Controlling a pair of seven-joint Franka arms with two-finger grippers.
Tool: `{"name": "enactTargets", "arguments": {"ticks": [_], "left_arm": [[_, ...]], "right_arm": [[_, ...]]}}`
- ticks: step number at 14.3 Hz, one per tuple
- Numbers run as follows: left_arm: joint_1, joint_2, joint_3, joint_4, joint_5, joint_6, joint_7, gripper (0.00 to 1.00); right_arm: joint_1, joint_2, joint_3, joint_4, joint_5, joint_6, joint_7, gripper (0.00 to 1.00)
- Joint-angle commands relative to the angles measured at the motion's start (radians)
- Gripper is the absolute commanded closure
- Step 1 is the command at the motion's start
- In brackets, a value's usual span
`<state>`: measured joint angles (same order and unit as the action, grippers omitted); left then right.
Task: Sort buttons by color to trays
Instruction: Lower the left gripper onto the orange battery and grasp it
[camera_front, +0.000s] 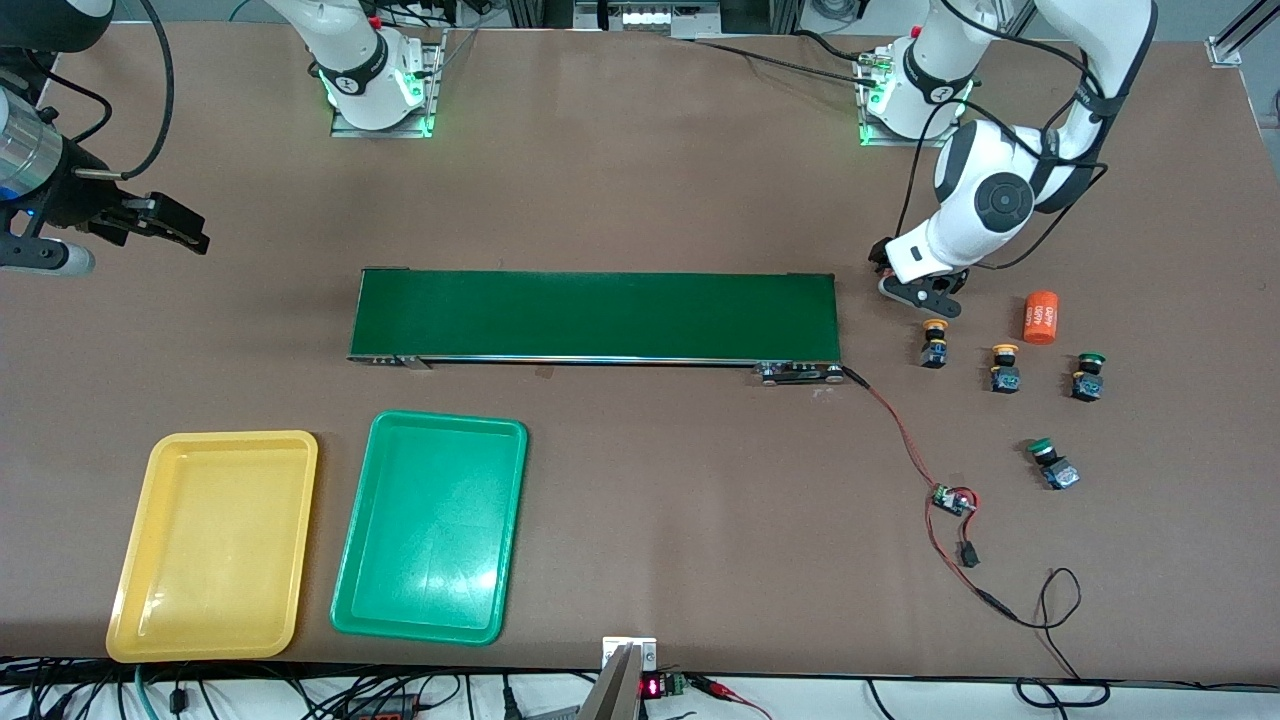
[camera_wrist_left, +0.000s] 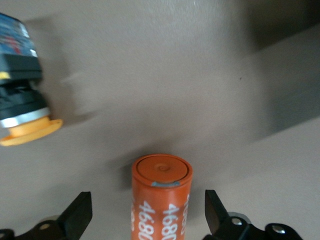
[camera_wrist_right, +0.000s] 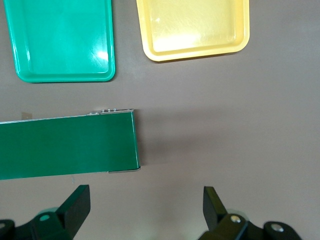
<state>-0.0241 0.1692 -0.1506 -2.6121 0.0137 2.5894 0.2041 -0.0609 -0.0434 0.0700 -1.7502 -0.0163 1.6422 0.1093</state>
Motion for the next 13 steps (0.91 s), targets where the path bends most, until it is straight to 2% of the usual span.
{"name": "enactTargets", "arguments": {"ticks": [1, 2, 3, 5, 7, 9, 12, 13], "left_arm": [[0.013, 0.000, -0.006, -0.019, 0.000, 0.015, 0.028, 0.31], [0.013, -0.008, -0.006, -0.019, 0.000, 0.009, 0.028, 0.53], [0.013, -0.013, -0.006, -0.019, 0.000, 0.006, 0.029, 0.67], [0.013, -0.036, -0.006, -0.013, 0.000, -0.021, 0.029, 0.85], [0.013, -0.071, -0.006, 0.019, 0.000, -0.089, 0.029, 0.91], [0.010, -0.117, -0.007, 0.053, 0.000, -0.130, 0.044, 0.91], [0.013, -0.119, -0.004, 0.136, -0.001, -0.152, 0.134, 0.92], [0.013, -0.119, -0.001, 0.189, -0.001, -0.213, 0.187, 0.92]], "right_arm": [[-0.002, -0.001, 0.007, -0.008, 0.003, 0.013, 0.015, 0.00], [-0.002, -0.003, 0.007, -0.008, 0.003, 0.013, 0.015, 0.00], [-0.002, -0.001, 0.007, -0.008, 0.003, 0.013, 0.015, 0.00], [-0.004, 0.002, 0.007, -0.008, 0.003, 0.013, 0.015, 0.00], [-0.005, 0.002, 0.007, -0.008, 0.004, 0.013, 0.015, 0.00], [-0.005, 0.002, 0.007, -0.008, 0.004, 0.013, 0.015, 0.00], [-0.005, 0.002, 0.007, -0.008, 0.004, 0.014, 0.015, 0.00], [-0.005, 0.002, 0.007, -0.008, 0.004, 0.014, 0.015, 0.00]]}}
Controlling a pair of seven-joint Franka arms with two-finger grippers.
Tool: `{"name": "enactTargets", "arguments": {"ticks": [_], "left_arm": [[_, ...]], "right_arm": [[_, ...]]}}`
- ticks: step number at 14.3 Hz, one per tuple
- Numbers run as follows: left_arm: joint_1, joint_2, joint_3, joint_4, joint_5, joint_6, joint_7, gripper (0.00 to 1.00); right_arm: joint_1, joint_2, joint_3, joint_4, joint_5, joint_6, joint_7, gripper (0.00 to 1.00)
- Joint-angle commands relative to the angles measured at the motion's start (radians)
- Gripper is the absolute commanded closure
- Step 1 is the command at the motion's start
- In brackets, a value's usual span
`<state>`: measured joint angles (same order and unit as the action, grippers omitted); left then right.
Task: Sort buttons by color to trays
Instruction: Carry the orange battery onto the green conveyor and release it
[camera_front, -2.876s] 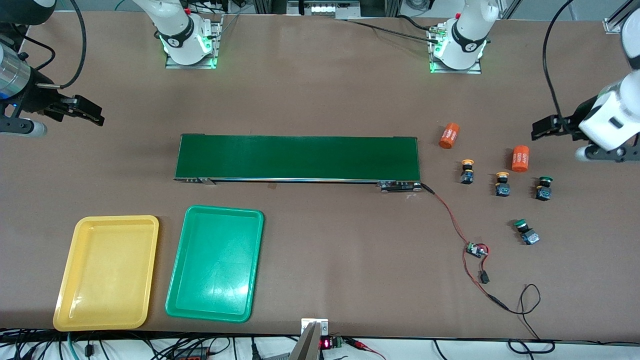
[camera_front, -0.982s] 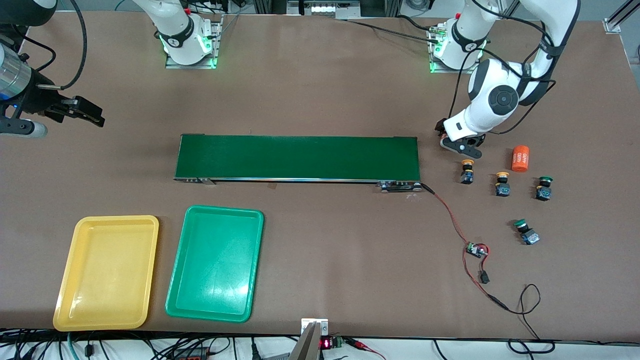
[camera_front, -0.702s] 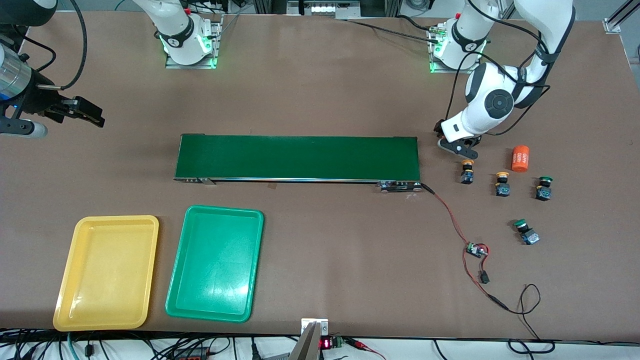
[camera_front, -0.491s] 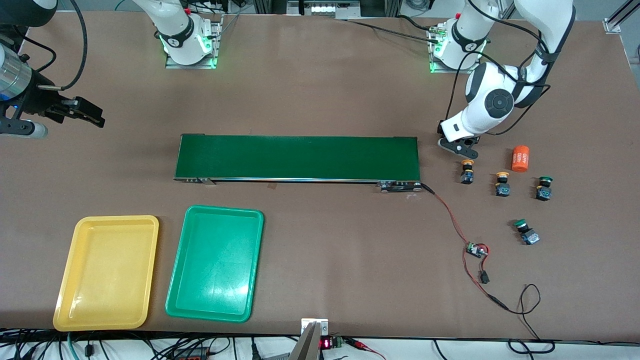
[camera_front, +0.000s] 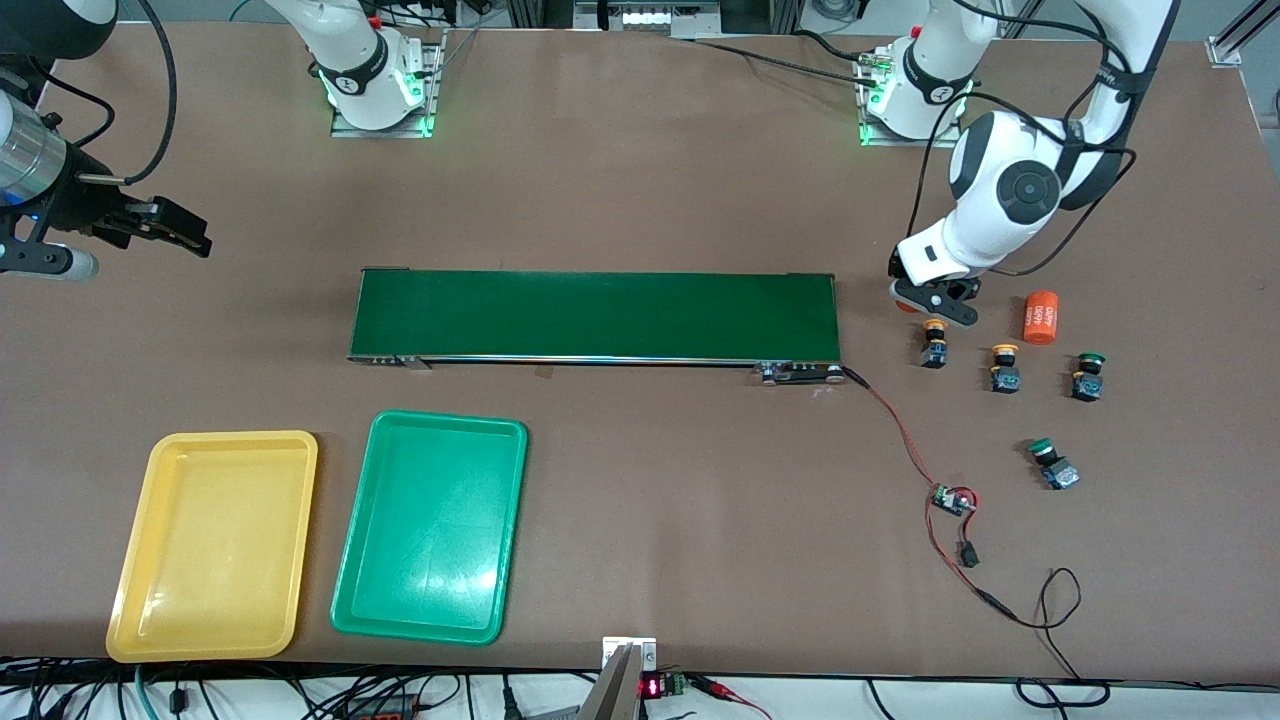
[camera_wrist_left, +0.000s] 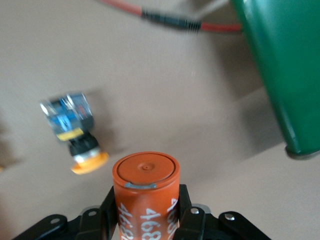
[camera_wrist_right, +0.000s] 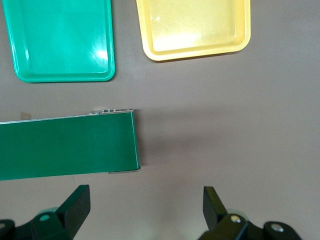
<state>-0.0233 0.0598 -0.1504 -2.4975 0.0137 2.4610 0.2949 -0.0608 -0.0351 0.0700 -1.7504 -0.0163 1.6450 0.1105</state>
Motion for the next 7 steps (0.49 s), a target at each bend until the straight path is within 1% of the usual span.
{"name": "enactTargets", "arguments": {"ticks": [1, 3, 4, 5, 7], "left_arm": [[0.013, -0.002, 0.000, 0.154, -0.001, -0.184, 0.155, 0.92], [0.006, 0.050, -0.006, 0.332, -0.001, -0.377, 0.266, 0.92], [-0.007, 0.076, -0.008, 0.401, -0.001, -0.452, 0.330, 0.92], [-0.020, 0.086, -0.024, 0.434, -0.003, -0.477, 0.384, 0.92], [-0.049, 0.098, -0.060, 0.462, -0.001, -0.479, 0.516, 0.91]], "right_arm": [[-0.005, -0.006, 0.007, -0.008, 0.004, 0.012, 0.014, 0.00], [-0.007, -0.006, 0.007, -0.008, 0.004, 0.012, 0.014, 0.00], [-0.007, -0.006, 0.007, -0.008, 0.004, 0.012, 0.014, 0.00], [-0.005, -0.006, 0.007, -0.008, 0.004, 0.010, 0.014, 0.00], [-0.007, -0.003, 0.007, -0.006, 0.004, 0.013, 0.014, 0.00]]}}
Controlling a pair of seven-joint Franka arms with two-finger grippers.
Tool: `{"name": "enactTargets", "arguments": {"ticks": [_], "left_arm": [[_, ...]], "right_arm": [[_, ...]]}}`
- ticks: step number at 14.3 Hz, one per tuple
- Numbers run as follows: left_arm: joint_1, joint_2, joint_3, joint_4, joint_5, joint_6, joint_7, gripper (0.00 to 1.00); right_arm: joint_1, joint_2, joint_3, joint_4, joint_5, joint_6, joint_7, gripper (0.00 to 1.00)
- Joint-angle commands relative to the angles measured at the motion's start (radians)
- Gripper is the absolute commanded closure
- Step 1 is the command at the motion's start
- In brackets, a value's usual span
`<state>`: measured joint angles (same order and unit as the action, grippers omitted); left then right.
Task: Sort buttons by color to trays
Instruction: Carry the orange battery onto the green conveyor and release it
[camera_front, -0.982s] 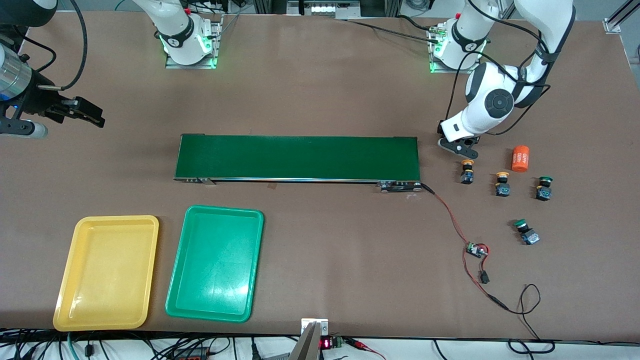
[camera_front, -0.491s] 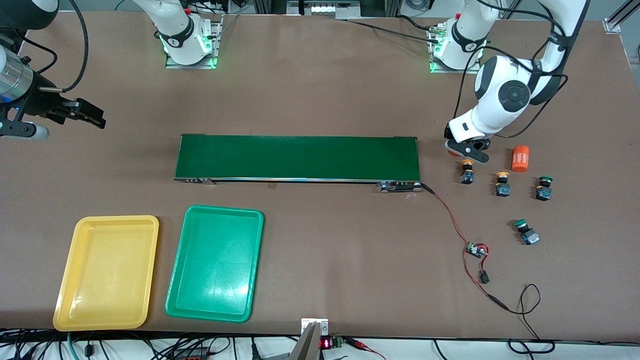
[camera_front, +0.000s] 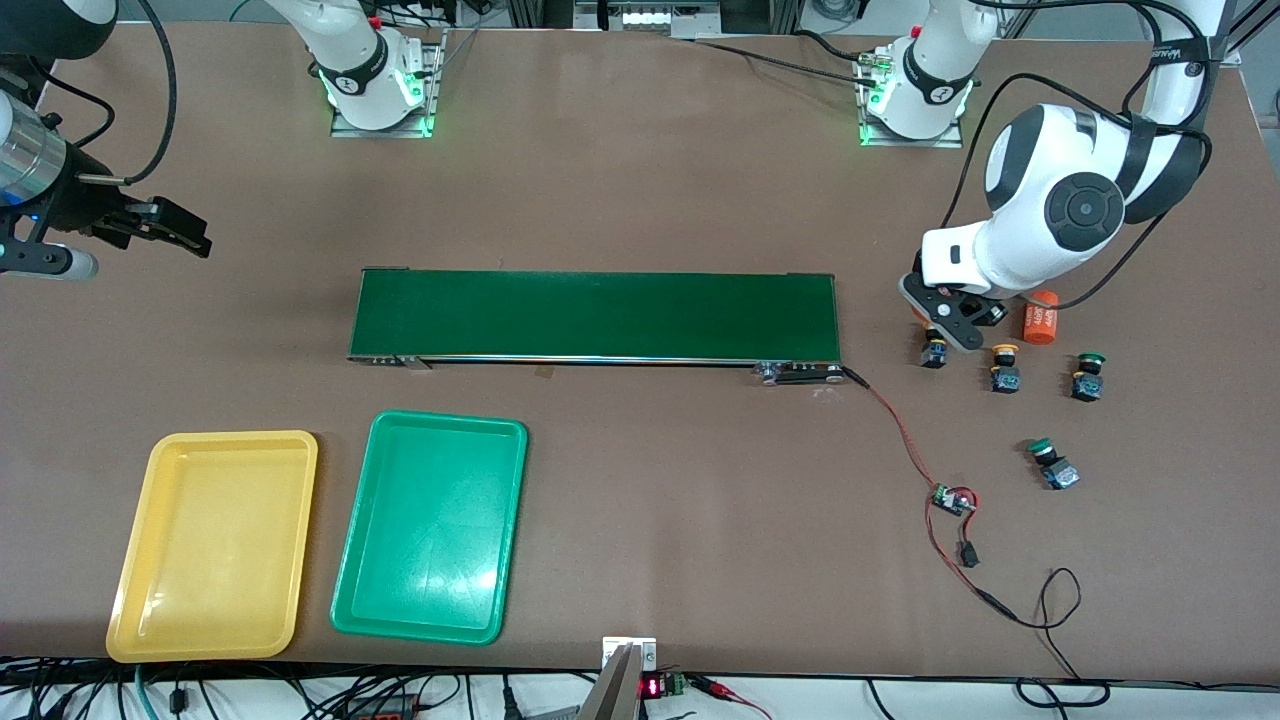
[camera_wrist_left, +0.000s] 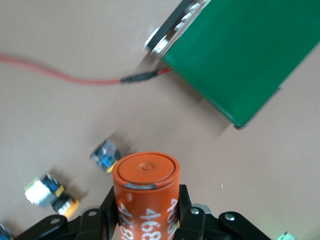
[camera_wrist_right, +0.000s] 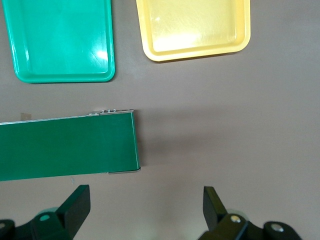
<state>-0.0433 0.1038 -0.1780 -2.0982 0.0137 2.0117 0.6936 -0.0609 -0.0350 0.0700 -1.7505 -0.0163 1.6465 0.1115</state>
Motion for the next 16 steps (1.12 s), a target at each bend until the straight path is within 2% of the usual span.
{"name": "enactTargets", "arguments": {"ticks": [1, 4, 7, 10, 12, 13, 14, 16], "left_arm": [[-0.047, 0.080, -0.059, 0.078, -0.003, -0.028, 0.203, 0.88], [-0.134, 0.169, -0.081, 0.128, 0.000, -0.001, 0.251, 0.87], [-0.222, 0.247, -0.080, 0.129, 0.000, 0.125, 0.270, 0.87], [-0.228, 0.283, -0.080, 0.127, 0.015, 0.168, 0.271, 0.86], [-0.236, 0.292, -0.080, 0.121, 0.099, 0.179, 0.271, 0.84], [-0.245, 0.292, -0.080, 0.121, 0.101, 0.177, 0.267, 0.71], [-0.245, 0.290, -0.081, 0.121, 0.101, 0.174, 0.258, 0.01], [-0.241, 0.286, -0.080, 0.121, 0.103, 0.171, 0.257, 0.00]], "right_arm": [[-0.005, 0.000, 0.007, -0.004, 0.004, 0.015, 0.013, 0.00], [-0.002, 0.001, 0.007, -0.003, 0.003, 0.016, 0.013, 0.00], [-0.005, 0.001, 0.007, -0.003, 0.004, 0.015, 0.013, 0.00], [-0.008, 0.000, 0.007, -0.003, 0.004, 0.010, 0.013, 0.00], [-0.010, 0.007, 0.007, 0.000, 0.009, 0.021, 0.011, 0.00], [-0.005, 0.007, 0.007, 0.002, 0.006, 0.019, 0.013, 0.00], [-0.005, 0.004, 0.007, 0.002, 0.006, 0.013, 0.013, 0.00], [-0.010, 0.009, 0.007, 0.003, 0.007, 0.019, 0.011, 0.00]]}}
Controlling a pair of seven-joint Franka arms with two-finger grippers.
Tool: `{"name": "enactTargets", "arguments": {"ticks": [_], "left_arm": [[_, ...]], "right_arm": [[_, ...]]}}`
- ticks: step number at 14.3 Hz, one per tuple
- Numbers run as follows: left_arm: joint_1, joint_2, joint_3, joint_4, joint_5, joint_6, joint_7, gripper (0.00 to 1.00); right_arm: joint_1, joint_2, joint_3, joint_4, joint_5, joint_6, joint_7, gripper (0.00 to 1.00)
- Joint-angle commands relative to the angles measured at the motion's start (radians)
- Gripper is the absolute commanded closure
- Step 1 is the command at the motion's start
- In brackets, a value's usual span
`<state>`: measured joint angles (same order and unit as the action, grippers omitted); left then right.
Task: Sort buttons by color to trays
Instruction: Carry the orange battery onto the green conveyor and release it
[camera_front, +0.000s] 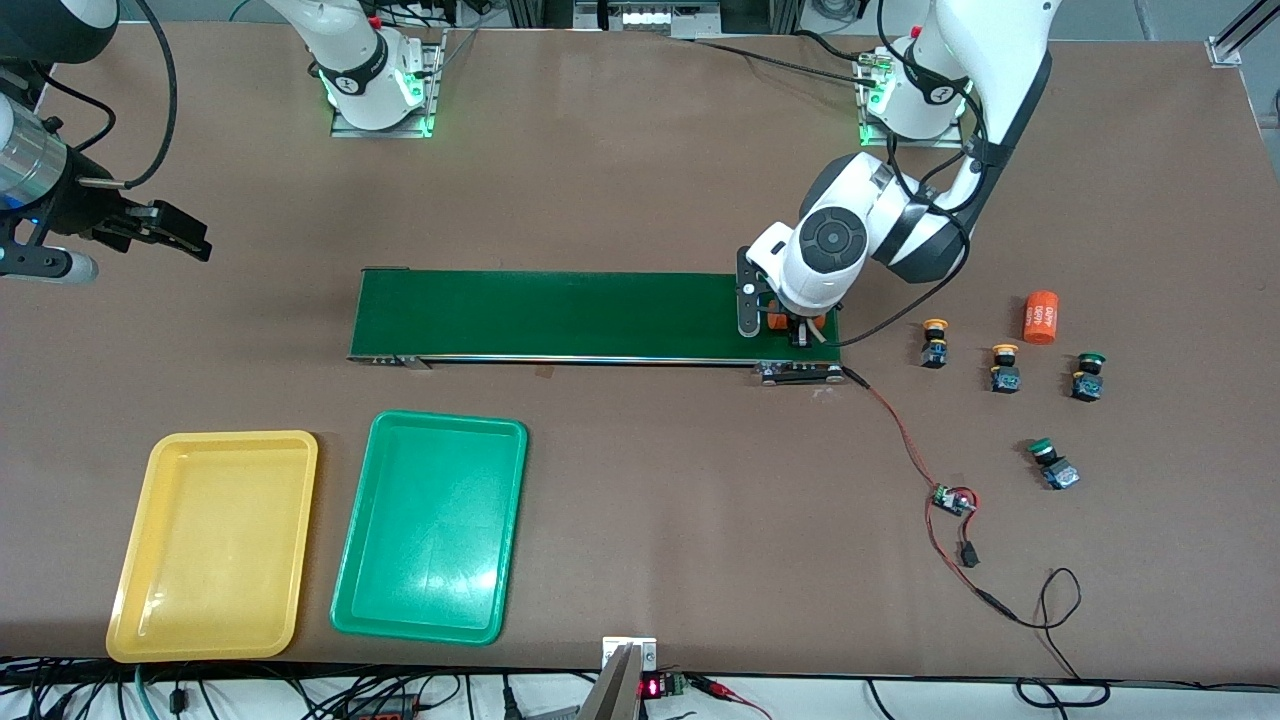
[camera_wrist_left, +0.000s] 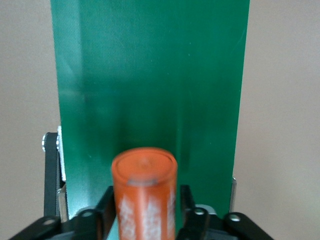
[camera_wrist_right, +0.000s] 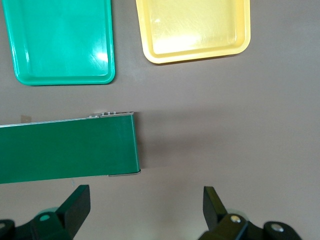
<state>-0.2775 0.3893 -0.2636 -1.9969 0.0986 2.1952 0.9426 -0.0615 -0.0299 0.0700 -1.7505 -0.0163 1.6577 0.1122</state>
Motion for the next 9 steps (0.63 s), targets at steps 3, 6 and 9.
{"name": "enactTargets", "arguments": {"ticks": [3, 6, 9], "left_arm": [[0.004, -0.029, 0.007, 0.030, 0.016, -0.061, 0.015, 0.00], [0.037, -0.072, 0.014, 0.094, 0.013, -0.206, -0.011, 0.00], [0.090, -0.067, 0.024, 0.181, 0.018, -0.382, -0.103, 0.00]], "right_arm": [[-0.004, 0.002, 0.007, 0.003, 0.006, 0.005, 0.012, 0.00], [-0.006, 0.002, 0.007, 0.002, 0.007, 0.008, 0.012, 0.00], [-0.009, 0.004, 0.007, 0.003, 0.007, 0.008, 0.012, 0.00]]}}
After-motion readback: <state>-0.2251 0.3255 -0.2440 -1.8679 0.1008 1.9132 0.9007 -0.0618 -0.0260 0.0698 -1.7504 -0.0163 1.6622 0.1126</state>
